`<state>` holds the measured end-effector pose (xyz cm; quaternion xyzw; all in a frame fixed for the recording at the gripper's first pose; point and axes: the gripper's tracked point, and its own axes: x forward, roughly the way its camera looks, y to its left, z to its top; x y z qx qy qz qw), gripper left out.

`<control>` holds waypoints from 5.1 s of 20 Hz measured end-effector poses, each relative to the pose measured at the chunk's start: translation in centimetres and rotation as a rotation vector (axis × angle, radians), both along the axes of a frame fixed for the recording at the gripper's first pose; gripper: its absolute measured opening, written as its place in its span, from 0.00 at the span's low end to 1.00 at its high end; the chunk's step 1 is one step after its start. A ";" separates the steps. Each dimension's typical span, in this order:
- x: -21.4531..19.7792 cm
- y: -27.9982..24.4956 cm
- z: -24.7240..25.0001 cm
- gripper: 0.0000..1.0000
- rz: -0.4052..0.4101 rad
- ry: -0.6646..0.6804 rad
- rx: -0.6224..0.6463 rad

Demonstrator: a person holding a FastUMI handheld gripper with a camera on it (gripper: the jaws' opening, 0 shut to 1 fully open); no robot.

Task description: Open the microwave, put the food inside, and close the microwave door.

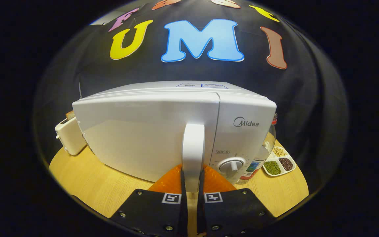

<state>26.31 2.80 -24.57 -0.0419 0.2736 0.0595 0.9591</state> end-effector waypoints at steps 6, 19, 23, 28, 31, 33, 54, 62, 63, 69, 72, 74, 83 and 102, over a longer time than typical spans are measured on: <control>-3.7 0.8 0.5 0.06 0.049 0.030 -0.017; -14.3 5.9 1.0 0.06 0.094 0.101 0.016; -17.3 8.6 1.2 0.06 0.118 0.106 0.026; -19.7 11.1 1.1 0.06 0.120 0.098 0.033; -20.9 12.8 1.1 0.08 0.122 0.092 0.027; -21.8 14.1 1.1 0.11 0.131 0.095 0.027; -33.7 26.7 9.1 0.35 0.496 0.022 0.228; -33.2 18.7 14.1 0.98 0.436 -0.032 0.319; -32.8 17.5 14.1 0.98 0.413 -0.025 0.332; -30.3 9.4 13.0 0.98 0.268 0.035 0.385; -29.4 5.6 12.0 0.98 0.199 0.088 0.421; -28.7 3.4 11.2 0.98 0.163 0.116 0.438; -29.6 -3.3 3.3 0.98 0.002 0.375 0.535; -32.1 -1.3 -1.9 0.40 -0.063 0.661 0.754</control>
